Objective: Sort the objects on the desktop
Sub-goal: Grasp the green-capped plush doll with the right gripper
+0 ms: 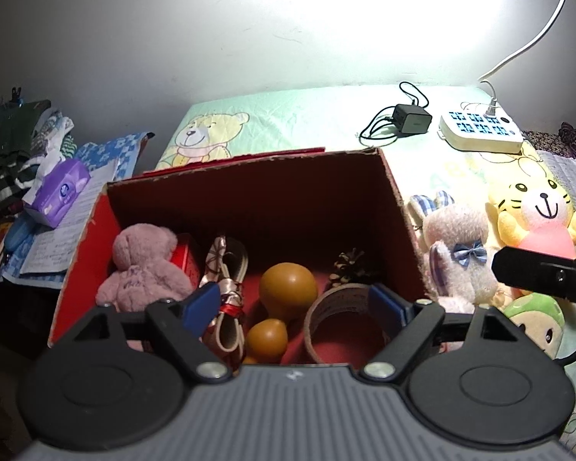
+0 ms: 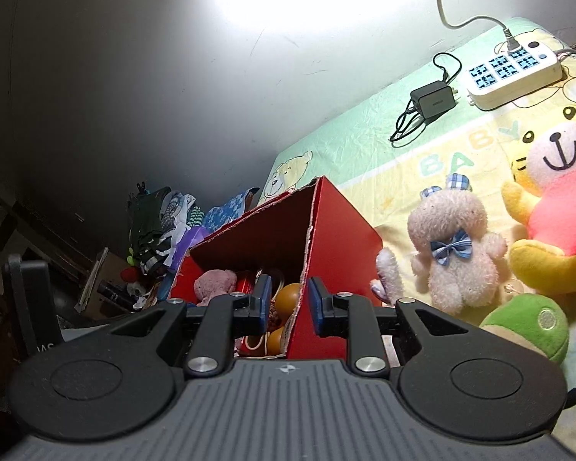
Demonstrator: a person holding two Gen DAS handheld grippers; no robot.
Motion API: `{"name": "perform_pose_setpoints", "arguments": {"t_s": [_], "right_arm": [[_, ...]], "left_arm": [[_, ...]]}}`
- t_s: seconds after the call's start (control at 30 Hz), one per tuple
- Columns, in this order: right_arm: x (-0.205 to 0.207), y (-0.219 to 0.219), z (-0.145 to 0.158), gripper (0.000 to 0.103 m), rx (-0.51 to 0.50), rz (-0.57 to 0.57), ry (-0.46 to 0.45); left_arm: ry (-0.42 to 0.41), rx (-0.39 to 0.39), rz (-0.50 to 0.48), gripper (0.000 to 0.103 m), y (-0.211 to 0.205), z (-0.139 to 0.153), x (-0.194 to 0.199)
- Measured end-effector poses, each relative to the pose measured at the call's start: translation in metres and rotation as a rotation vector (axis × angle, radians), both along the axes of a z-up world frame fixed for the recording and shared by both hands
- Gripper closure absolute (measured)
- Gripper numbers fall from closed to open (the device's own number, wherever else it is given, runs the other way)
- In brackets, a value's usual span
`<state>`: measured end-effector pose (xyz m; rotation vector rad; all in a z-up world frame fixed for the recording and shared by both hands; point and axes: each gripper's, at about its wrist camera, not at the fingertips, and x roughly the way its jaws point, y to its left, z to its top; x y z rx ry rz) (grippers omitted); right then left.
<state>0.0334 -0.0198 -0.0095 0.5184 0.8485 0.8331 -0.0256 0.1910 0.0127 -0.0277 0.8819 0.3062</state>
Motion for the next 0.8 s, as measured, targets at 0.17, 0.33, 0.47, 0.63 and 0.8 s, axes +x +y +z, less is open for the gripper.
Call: {"name": "perform_pose_setpoints", "arguments": {"t_s": [0.17,0.33,0.47,0.63,0.8], "right_arm": [[0.006,-0.035,-0.006,0.076,0.020,-0.048,0.033],[0.011,-0.071,-0.015,0.076,0.027,-0.101,0.065],[0.013,-0.095,-0.023,0.075,0.007,-0.137,0.077],[0.014,-0.120,-0.042,0.072,-0.027,-0.153,0.128],[0.015,-0.138,-0.061,0.060,-0.030,-0.174,0.196]], "left_arm": [[-0.046,-0.016,-0.039,0.019,-0.024,0.011,-0.002],[-0.064,-0.081,-0.138,0.020,-0.057,0.017,-0.003],[-0.070,-0.148,-0.248,0.020,-0.088,0.013,-0.004],[-0.035,-0.161,-0.363,0.019,-0.126,-0.007,0.001],[0.049,-0.193,-0.405,0.019,-0.146,-0.036,0.014]]}}
